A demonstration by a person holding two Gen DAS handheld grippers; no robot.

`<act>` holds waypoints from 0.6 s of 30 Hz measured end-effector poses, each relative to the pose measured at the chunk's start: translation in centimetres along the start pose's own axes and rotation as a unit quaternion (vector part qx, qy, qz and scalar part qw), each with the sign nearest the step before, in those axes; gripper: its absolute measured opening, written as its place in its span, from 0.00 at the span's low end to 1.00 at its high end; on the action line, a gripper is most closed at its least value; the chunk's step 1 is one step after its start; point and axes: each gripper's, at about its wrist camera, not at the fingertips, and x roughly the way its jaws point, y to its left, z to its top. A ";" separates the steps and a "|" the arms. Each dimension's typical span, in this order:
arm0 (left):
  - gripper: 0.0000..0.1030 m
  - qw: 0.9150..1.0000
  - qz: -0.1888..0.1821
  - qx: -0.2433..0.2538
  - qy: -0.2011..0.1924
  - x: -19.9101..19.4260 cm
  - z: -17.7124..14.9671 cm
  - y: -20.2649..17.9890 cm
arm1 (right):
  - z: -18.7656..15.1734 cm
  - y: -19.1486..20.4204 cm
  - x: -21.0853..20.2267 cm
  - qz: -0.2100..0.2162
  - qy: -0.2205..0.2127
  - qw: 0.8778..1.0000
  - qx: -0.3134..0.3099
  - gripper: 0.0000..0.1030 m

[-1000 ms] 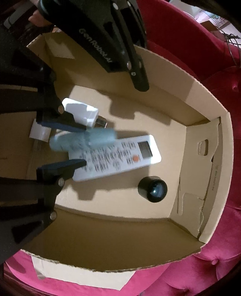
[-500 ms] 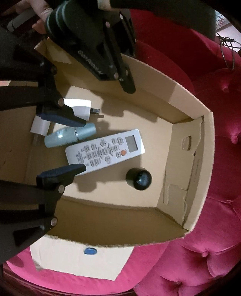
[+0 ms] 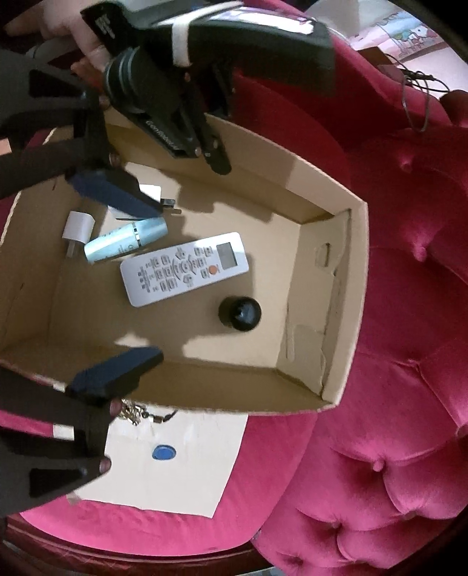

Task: Organize rigid objects
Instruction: 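Withdraw the right gripper from the box to the blue key fob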

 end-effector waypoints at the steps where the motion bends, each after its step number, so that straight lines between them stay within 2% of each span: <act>1: 0.15 1.000 0.000 -0.001 0.000 0.0 0.0 0.0 | 0.0 -0.1 -0.2 -0.001 -0.002 1.000 0.000 0.84; 5: 0.15 1.000 0.001 0.000 0.000 0.0 0.0 0.0 | 0.3 -1.1 -1.4 -0.008 -0.017 1.000 0.008 0.99; 18: 0.15 1.000 0.000 -0.001 0.000 0.0 0.0 -0.1 | 0.4 -6.3 -2.4 -0.029 -0.030 0.998 0.046 1.00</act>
